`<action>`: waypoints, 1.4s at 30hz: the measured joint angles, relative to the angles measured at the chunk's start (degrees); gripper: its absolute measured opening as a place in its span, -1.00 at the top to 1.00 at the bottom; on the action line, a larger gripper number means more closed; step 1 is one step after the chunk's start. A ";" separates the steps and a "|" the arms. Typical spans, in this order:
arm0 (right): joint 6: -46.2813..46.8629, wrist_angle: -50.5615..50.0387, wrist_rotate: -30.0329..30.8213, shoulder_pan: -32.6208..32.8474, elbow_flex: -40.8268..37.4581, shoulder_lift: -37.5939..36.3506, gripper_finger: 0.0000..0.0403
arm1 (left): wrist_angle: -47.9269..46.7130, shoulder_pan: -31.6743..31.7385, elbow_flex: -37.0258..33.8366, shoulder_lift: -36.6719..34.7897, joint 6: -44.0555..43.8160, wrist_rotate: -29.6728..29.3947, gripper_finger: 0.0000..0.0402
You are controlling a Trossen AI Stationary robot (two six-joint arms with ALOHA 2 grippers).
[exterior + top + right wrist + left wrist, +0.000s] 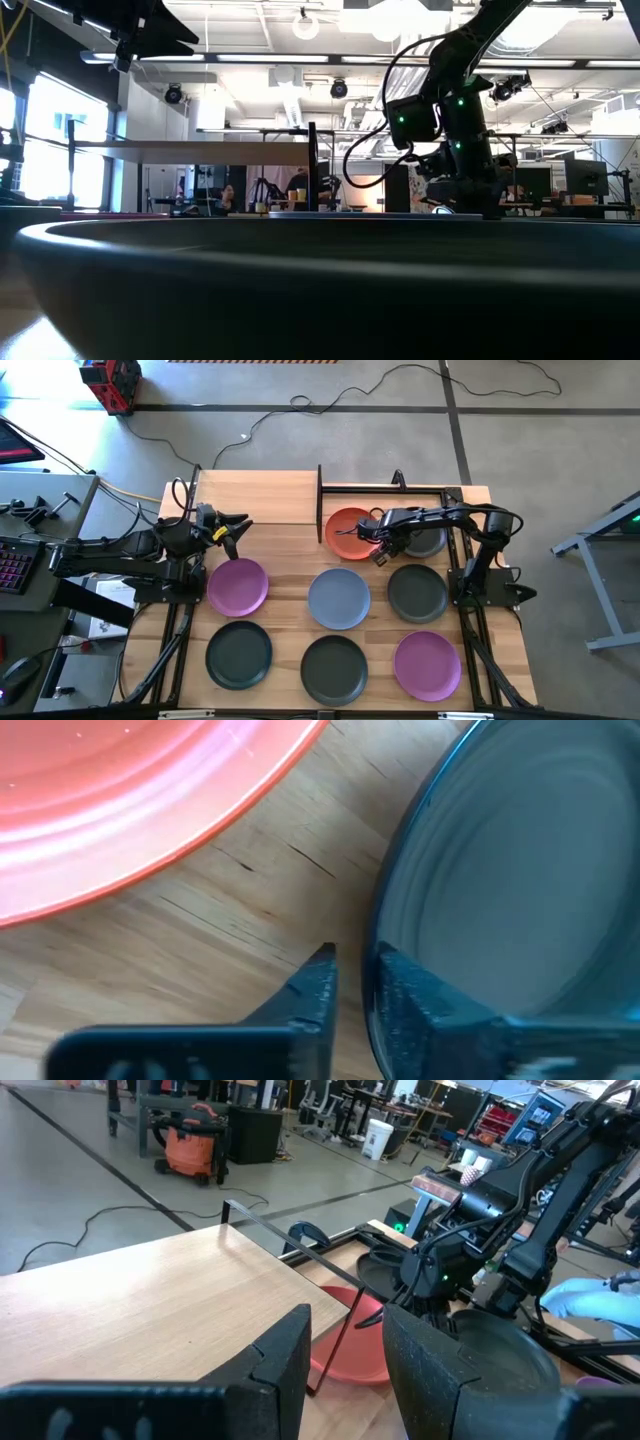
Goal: Place and stack plates onto a shelf
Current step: Put the top right black plate on the shelf
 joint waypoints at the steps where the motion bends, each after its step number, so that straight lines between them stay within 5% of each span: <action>1: 0.00 -0.02 0.12 0.00 0.00 0.00 0.87 | 0.00 0.02 0.00 0.00 -0.01 -0.01 0.43; 28: 2.97 -4.43 1.01 3.62 0.00 -0.24 1.00 | -0.02 0.00 -0.02 0.00 -0.04 0.01 0.43; 42: 5.94 -4.87 2.08 4.15 0.02 -7.65 1.00 | -0.02 0.00 -0.02 0.01 -0.07 -0.01 0.43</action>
